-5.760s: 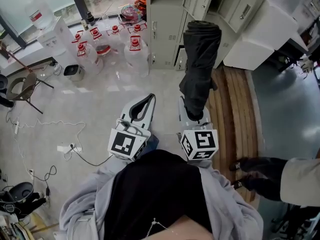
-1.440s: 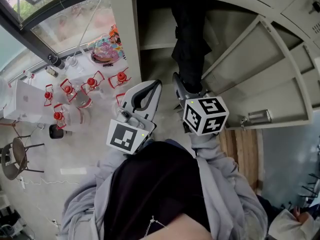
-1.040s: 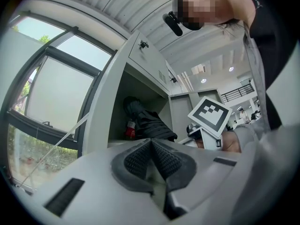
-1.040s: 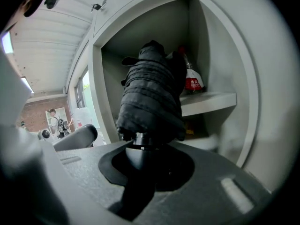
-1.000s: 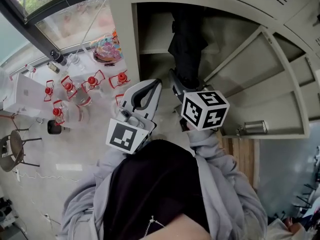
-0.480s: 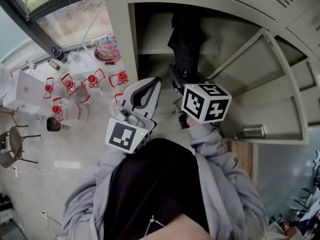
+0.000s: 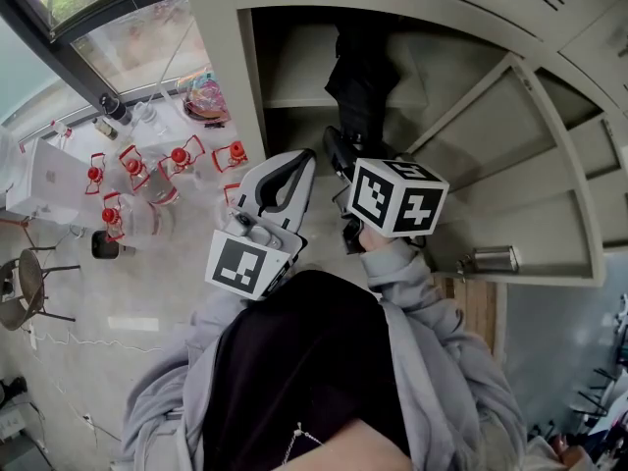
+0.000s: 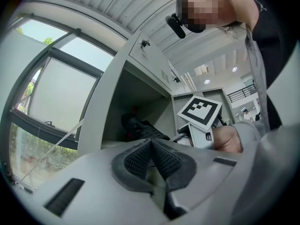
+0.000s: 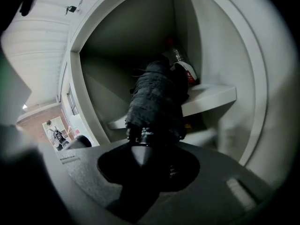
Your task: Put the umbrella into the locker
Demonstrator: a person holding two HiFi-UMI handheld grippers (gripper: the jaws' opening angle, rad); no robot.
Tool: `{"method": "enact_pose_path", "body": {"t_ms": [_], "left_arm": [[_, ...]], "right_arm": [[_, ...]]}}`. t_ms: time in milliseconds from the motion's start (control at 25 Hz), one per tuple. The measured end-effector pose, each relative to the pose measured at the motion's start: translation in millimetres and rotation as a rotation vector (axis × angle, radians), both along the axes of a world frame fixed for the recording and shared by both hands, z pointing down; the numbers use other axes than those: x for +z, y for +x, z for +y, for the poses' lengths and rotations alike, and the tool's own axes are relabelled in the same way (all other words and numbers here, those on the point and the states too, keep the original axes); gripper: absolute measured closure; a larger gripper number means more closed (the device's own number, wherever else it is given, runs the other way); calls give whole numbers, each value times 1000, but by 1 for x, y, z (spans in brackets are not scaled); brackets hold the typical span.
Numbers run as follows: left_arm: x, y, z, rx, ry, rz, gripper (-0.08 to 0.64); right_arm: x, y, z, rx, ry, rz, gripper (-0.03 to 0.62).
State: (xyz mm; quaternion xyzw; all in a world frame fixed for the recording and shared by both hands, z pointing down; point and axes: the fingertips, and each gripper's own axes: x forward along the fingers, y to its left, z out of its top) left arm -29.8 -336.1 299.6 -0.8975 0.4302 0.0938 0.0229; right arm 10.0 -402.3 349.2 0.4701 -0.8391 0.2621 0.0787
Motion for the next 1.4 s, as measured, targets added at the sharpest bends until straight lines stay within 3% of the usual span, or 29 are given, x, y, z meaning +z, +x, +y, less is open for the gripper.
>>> {"method": "enact_pose_path", "body": {"t_ms": [160,320,440,680,760,880,1080,1400], "left_arm": [[-2,1,-2,-3,-1,3,552],[-4,2,-3,8,3,13,552],[-5,3,-3,11,10,13,552],[-6,2,-5,10,7,20,552],[-6,2,-6,12,7,20,552],[-5,2,-7,12,5,23,552],[-8,1,-7,-3,19,39,552],[-9,-1,-6,-12,19,36,553]], "right_arm": [[-7,-2,3,2,12,-9,465],[-26,-3,4,1,70,5,322],[-25,-3,6,7,75,38,321],[-29,3,6,33,135,243,310],[-40,5,3,54,207,298,308],[-73,6,-4,102,402,362,308],[-79,0,-8,85,469,324,310],[-115,11,22,117,660,207,310]]}}
